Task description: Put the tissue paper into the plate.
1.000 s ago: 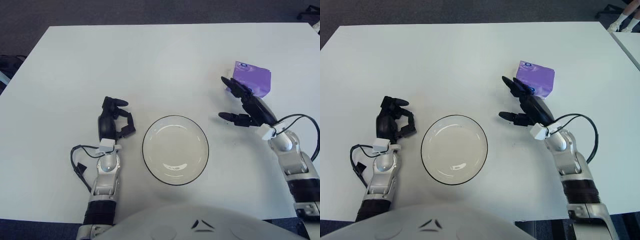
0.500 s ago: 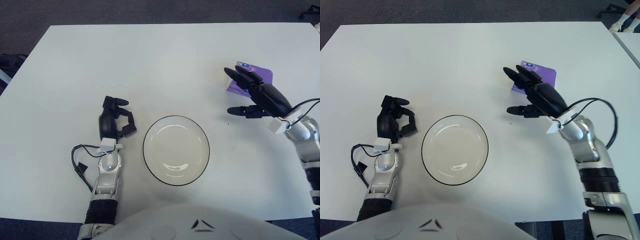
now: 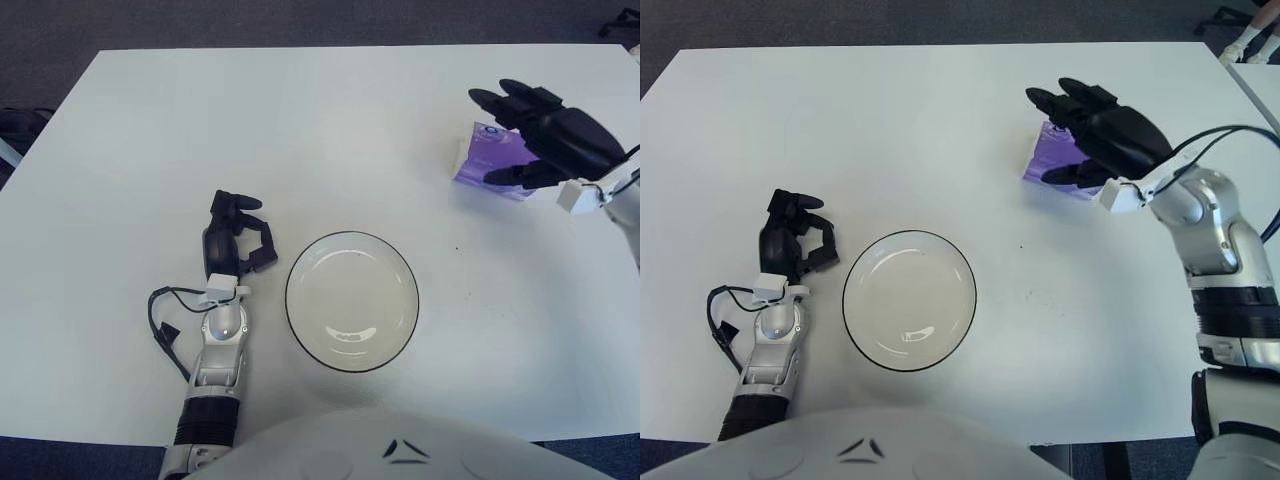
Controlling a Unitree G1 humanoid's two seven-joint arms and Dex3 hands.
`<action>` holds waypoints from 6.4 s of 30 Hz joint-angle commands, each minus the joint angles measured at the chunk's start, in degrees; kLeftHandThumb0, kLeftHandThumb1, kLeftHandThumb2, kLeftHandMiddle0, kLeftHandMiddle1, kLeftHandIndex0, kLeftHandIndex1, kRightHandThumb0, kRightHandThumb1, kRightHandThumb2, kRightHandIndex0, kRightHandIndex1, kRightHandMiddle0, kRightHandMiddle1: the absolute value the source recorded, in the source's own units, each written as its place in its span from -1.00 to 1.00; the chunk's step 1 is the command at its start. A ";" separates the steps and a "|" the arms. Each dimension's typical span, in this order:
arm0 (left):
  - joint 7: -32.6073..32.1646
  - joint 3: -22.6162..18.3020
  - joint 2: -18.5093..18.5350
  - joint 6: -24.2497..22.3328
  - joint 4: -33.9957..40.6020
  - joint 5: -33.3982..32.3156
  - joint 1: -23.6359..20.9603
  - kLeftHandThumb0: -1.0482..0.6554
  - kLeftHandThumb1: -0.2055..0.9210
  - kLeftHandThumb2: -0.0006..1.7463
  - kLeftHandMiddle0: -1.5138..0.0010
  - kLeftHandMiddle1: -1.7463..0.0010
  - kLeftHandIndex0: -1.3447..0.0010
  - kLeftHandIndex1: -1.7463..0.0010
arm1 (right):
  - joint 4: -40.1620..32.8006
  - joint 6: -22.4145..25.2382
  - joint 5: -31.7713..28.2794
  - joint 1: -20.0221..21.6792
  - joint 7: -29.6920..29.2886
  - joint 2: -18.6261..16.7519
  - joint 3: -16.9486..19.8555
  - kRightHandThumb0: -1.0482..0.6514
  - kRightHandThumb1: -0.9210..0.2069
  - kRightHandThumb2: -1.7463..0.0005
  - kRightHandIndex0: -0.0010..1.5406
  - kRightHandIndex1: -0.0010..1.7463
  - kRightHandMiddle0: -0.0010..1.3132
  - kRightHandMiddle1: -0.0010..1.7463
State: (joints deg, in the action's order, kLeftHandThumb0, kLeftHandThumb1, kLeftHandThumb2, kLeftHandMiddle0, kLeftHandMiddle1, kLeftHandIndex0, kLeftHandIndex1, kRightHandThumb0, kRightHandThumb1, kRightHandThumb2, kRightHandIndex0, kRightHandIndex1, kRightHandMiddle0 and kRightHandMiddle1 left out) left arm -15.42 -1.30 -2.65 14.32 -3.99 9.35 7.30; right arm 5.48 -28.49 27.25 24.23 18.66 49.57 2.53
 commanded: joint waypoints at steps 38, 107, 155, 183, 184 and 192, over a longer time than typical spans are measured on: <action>0.05 1.14 -1.25 -1.21 -5.93 -0.31 4.71 0.22 -0.01 0.47 0.16 -0.93 0.50 -1.00 | 18.54 -9.86 5.39 21.21 13.56 6.95 -13.99 -1.00 -0.72 0.74 -1.00 -1.00 -1.00 -1.00; -0.21 -0.03 -0.06 0.89 -6.35 -1.66 6.11 0.22 -0.08 0.51 0.12 -0.91 0.46 -1.00 | 52.86 -12.65 15.81 35.68 1.61 -1.90 -28.49 -1.00 -0.47 0.43 -1.00 -1.00 -1.00 -1.00; -0.16 0.16 0.09 0.25 -6.29 -1.16 5.53 0.22 -0.13 0.56 0.11 -0.96 0.43 -1.00 | 46.66 1.84 4.89 33.86 4.66 -3.16 -20.17 -0.91 -0.49 0.54 -1.00 -1.00 -1.00 -1.00; -0.03 -0.56 0.27 0.44 -6.66 -1.66 5.43 0.22 -0.12 0.53 0.09 -0.89 0.42 -1.00 | 51.73 4.07 2.88 33.65 15.45 -8.62 -21.99 -0.90 -0.37 0.39 -1.00 -1.00 -1.00 -1.00; 0.01 -0.57 0.31 0.45 -6.78 -1.67 5.33 0.22 -0.11 0.53 0.09 -0.89 0.43 -1.00 | 51.78 4.31 2.88 33.65 15.79 -8.77 -22.10 -0.91 -0.38 0.39 -1.00 -1.00 -1.00 -1.00; 0.16 -0.68 0.36 0.44 -7.30 -1.82 4.92 0.22 -0.11 0.53 0.11 -0.91 0.43 -1.00 | 51.52 5.52 2.90 33.28 16.83 -9.72 -22.90 -0.91 -0.37 0.39 -1.00 -1.00 -1.00 -1.00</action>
State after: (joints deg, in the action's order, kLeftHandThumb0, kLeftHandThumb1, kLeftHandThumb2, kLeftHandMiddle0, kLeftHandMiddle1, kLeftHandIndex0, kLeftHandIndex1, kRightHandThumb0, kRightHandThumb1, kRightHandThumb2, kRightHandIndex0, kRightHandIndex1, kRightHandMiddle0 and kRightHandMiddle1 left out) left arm -15.53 -1.86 -2.20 16.60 -4.16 7.10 8.02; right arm 56.69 -23.29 30.20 58.96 34.33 40.79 -19.59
